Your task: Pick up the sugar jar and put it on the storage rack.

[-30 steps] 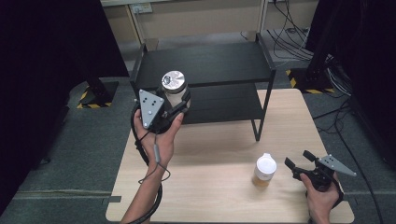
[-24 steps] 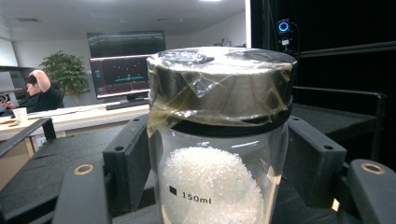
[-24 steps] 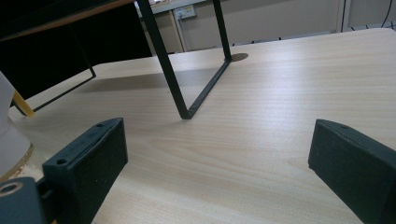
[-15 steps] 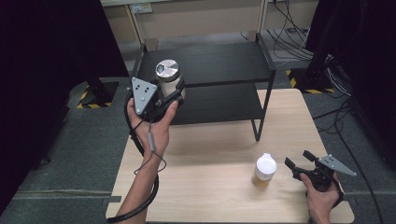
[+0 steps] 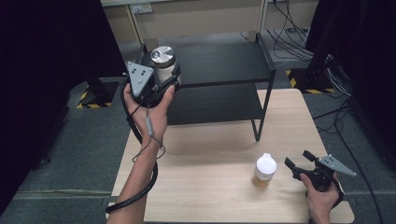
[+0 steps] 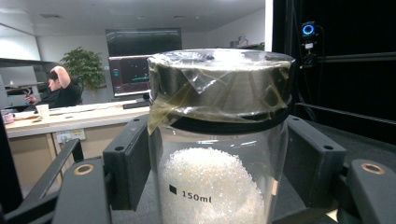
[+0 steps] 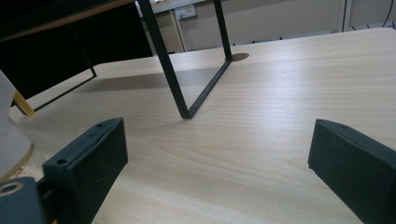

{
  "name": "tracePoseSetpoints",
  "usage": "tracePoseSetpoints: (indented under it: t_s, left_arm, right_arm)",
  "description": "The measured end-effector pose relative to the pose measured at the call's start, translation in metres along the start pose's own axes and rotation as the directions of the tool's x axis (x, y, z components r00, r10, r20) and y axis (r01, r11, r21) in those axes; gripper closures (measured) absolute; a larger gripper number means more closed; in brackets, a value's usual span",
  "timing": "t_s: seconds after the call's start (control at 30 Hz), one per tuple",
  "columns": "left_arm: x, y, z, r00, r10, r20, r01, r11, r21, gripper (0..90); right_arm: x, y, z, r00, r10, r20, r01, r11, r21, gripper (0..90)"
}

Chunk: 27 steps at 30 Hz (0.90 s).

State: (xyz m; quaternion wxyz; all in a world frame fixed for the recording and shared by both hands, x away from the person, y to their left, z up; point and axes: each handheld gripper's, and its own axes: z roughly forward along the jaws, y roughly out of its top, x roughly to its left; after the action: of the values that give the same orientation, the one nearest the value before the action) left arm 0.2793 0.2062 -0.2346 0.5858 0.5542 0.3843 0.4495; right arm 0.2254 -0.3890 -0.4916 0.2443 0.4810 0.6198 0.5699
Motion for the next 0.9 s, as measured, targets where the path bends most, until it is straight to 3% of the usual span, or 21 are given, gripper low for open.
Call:
tracePoseSetpoints:
  t_s: [0.53,0.9]
  left_arm:
    - [0.003,0.005,0.028,0.9987,-0.015,-0.049,0.016,0.9995,0.026,31.0]
    - [0.005,-0.003,0.039,0.9960,-0.030,-0.084,0.034,0.9986,0.040,31.0]
  right_arm:
    - [-0.001,0.000,0.000,1.0000,0.000,-0.005,0.000,1.000,-0.001,5.0]
    - [-0.002,0.000,0.000,0.9999,-0.003,-0.010,0.003,1.000,0.002,5.0]
